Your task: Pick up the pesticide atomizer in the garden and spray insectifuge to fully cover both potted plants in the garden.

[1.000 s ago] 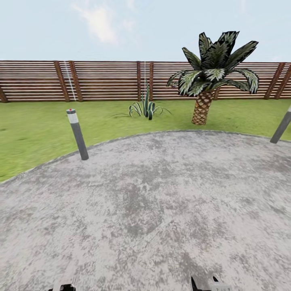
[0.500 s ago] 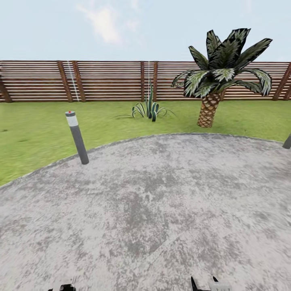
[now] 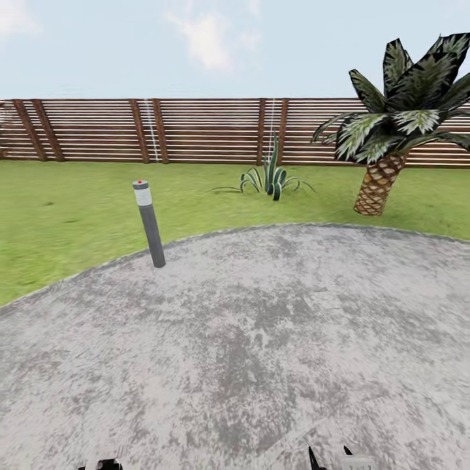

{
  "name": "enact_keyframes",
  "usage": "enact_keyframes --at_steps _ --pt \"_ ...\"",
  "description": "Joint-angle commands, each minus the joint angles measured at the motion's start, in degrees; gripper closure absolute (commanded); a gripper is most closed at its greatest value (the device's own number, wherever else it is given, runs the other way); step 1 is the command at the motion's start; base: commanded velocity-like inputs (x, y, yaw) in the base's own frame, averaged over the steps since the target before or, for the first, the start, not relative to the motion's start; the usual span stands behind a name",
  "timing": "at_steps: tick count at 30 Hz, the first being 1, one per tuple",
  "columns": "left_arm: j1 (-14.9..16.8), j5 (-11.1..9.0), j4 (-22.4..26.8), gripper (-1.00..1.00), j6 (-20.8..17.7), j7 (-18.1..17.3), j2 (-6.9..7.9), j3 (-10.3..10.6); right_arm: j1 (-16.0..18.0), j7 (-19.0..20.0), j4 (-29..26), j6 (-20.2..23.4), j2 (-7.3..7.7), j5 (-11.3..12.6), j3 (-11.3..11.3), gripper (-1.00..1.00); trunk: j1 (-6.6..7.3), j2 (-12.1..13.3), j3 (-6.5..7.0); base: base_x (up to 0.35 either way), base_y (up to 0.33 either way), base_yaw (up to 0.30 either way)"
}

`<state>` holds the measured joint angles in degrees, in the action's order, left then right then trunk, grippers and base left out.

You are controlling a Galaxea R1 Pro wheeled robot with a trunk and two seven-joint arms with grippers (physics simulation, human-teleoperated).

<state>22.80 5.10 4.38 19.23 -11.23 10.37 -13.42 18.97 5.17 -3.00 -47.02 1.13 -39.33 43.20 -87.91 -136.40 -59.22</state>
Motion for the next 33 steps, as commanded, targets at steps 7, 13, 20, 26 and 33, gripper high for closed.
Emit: enact_keyframes --at_steps 7,13,20,26,33 --pt "0.1 0.5 -0.1 1.00 0.2 -0.2 0.00 -0.5 0.0 0.5 0.0 -0.1 0.01 0.0 0.5 -1.00 -0.02 0.0 -0.05 0.339 -0.078 0.274" --pt "0.1 0.5 -0.1 1.00 0.2 -0.2 0.00 -0.5 0.0 0.5 0.0 -0.1 0.01 0.0 0.5 -1.00 -0.02 0.0 -0.05 0.339 -0.079 0.277" --pt "0.1 0.5 -0.1 1.00 0.2 -0.2 0.00 -0.5 0.0 0.5 0.0 -0.1 0.01 0.0 0.5 -1.00 -0.02 0.0 -0.05 0.340 -0.080 0.278" --pt "0.1 0.5 -0.1 1.00 0.2 -0.2 0.00 -0.5 0.0 0.5 0.0 -0.1 0.01 0.0 0.5 -1.00 -0.02 0.0 -0.05 0.319 -0.079 0.278" --pt "0.1 0.5 -0.1 1.00 0.2 -0.2 0.00 -0.5 0.0 0.5 0.0 -0.1 0.01 0.0 0.5 -1.00 -0.02 0.0 -0.05 0.260 -0.047 0.278"
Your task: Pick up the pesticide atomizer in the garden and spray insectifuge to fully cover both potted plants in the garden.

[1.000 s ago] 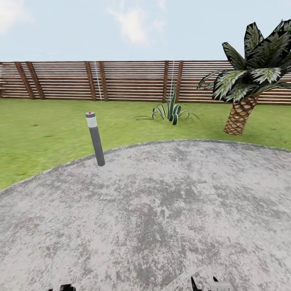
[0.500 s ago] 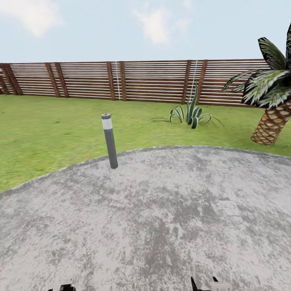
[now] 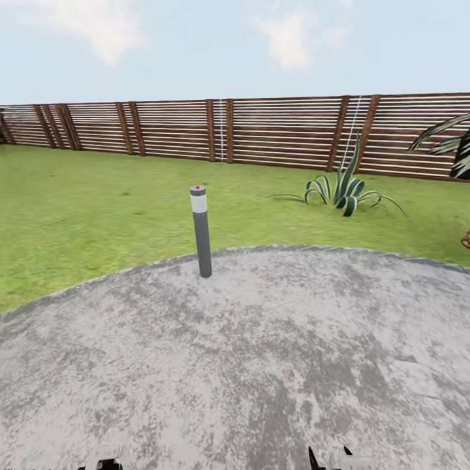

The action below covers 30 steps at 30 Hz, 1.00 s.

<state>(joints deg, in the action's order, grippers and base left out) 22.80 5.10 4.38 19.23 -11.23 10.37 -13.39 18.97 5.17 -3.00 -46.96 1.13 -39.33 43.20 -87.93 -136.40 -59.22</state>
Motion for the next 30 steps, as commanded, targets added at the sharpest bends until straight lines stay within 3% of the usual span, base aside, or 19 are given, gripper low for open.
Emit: enact_keyframes --at_steps 1,15,30 --pt "0.1 0.5 -0.1 1.00 0.2 -0.2 0.00 -0.5 0.0 0.5 0.0 -0.2 0.01 0.0 0.5 -1.00 -0.01 0.0 -0.05 0.202 -0.004 0.278" --pt "0.1 0.5 -0.1 1.00 0.2 -0.2 0.00 -0.5 0.0 0.5 0.0 -0.2 0.02 0.0 0.5 -1.00 -0.01 0.0 -0.05 0.045 0.000 0.278" --pt "0.1 0.5 -0.1 1.00 0.2 -0.2 0.00 -0.5 0.0 0.5 0.0 -0.2 0.02 0.0 0.5 -1.00 -0.01 0.0 -0.05 0.322 0.000 0.278"
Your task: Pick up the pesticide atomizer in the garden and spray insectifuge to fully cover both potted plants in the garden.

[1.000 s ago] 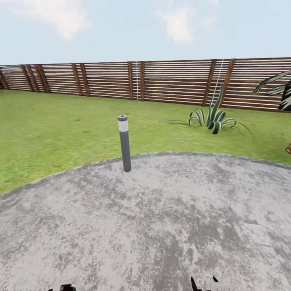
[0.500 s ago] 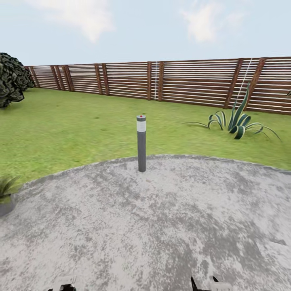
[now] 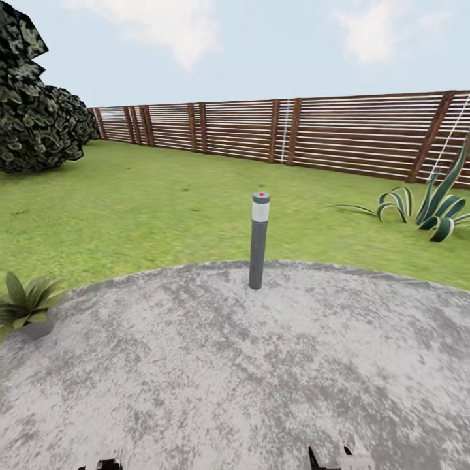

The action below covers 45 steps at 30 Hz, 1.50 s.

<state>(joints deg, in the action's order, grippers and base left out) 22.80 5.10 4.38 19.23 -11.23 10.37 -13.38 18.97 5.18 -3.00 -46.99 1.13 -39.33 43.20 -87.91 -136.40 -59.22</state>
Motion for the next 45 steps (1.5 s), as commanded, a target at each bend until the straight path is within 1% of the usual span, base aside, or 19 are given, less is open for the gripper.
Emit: enact_keyframes --at_steps 1,15,34,38,45 --pt "0.1 0.5 -0.1 1.00 0.2 -0.2 0.00 -0.5 0.0 0.5 0.0 -0.2 0.01 0.0 0.5 -1.00 -0.02 0.0 -0.05 0.337 0.000 0.278" --pt "0.1 0.6 -0.1 1.00 0.2 -0.2 0.00 -0.5 0.0 0.5 0.0 -0.2 0.01 0.0 0.5 -1.00 -0.02 0.0 -0.05 0.337 -0.013 0.278" --pt "0.1 0.6 -0.1 1.00 0.2 -0.2 0.00 -0.5 0.0 0.5 0.0 -0.1 0.01 0.0 0.5 -1.00 -0.02 0.0 -0.05 0.335 -0.127 0.278" --pt "0.1 0.6 -0.1 1.00 0.2 -0.2 0.00 -0.5 0.0 0.5 0.0 -0.1 0.01 0.0 0.5 -1.00 -0.02 0.0 -0.05 0.161 -0.049 0.278" --pt "0.1 0.6 -0.1 1.00 0.2 -0.2 0.00 -0.5 0.0 0.6 0.0 -0.1 0.01 0.0 0.5 -1.00 -0.02 0.0 -0.05 0.015 -0.003 0.278"
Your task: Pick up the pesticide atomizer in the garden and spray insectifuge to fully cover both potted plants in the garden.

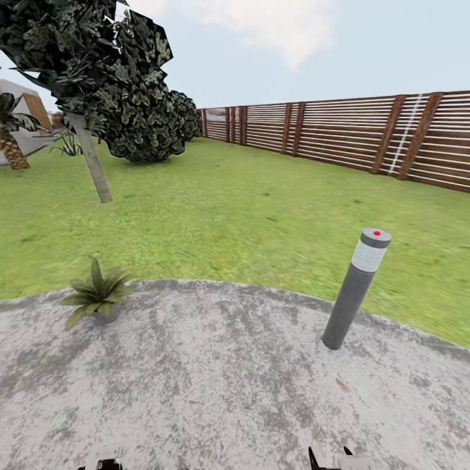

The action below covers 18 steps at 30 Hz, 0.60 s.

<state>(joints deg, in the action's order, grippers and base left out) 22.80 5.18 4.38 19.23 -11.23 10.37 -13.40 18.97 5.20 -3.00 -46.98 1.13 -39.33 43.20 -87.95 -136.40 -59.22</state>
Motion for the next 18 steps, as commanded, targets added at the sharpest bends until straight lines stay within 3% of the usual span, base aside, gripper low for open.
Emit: enact_keyframes --at_steps 1,13,18 --pt "0.1 0.5 -0.1 1.00 0.2 -0.2 0.00 -0.5 0.0 0.5 0.0 -0.2 0.02 0.0 0.5 -1.00 0.01 0.0 -0.05 0.001 0.000 0.278" --pt "0.1 0.5 -0.1 1.00 0.1 -0.2 0.00 -0.5 0.0 0.5 0.0 -0.1 0.02 0.0 0.5 -1.00 0.01 0.0 -0.05 0.000 0.000 0.278" --pt "0.1 0.4 -0.1 1.00 0.1 -0.2 0.00 -0.5 0.0 0.6 0.0 -0.1 0.02 0.0 0.5 -1.00 0.01 0.0 -0.05 0.308 0.000 0.278"
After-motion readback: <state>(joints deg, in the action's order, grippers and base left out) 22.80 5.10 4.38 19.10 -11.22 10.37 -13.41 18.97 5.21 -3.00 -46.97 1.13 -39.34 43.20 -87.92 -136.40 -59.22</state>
